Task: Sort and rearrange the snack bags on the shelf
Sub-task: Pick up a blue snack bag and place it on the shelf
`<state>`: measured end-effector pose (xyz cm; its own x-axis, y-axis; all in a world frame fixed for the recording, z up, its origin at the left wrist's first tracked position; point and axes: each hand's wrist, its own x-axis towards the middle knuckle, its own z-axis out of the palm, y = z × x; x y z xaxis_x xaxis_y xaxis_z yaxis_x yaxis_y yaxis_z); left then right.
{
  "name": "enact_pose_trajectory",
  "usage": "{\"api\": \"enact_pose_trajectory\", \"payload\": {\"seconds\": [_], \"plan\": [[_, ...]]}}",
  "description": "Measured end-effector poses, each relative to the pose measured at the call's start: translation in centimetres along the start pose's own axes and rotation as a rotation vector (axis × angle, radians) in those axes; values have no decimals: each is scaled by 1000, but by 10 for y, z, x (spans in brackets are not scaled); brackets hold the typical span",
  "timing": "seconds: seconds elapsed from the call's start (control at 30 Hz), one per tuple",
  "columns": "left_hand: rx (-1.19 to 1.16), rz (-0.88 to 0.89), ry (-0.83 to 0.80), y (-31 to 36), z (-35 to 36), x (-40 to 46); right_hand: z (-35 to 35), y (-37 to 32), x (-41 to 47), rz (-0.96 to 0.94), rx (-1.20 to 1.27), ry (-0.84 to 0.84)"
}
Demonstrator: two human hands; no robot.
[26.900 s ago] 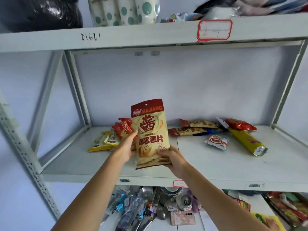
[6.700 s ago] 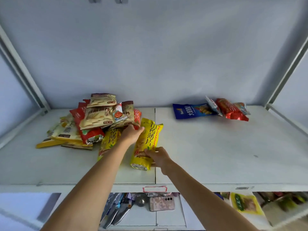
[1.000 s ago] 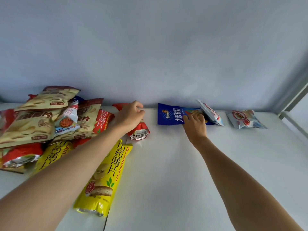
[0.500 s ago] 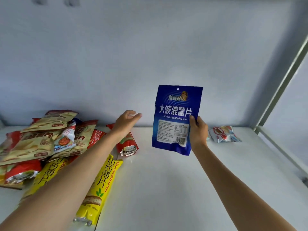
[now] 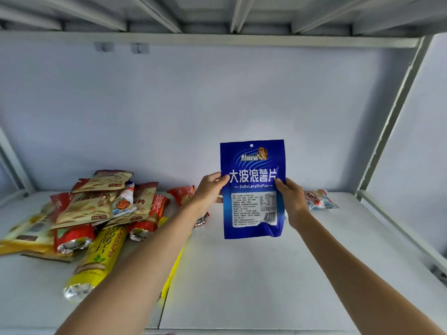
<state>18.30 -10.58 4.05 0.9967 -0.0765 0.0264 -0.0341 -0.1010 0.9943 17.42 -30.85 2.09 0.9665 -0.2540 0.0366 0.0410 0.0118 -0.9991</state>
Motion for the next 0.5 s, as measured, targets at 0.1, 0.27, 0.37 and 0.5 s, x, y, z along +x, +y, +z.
{"api": "enact_pose_trajectory", "payload": {"seconds": [0.1,0.27,0.37,0.5], "plan": [[99,31,104,3,-2,-11,7,2,-19,-75,-225,167],[294,66,247,14,2,-35,27,22,-88,-264,-416,-35],[350,112,230,22,9,-57,46,23,-123,-309,-672,-101],[369,171,174,28,17,-89,61,18,-148,-282,-898,66]]}}
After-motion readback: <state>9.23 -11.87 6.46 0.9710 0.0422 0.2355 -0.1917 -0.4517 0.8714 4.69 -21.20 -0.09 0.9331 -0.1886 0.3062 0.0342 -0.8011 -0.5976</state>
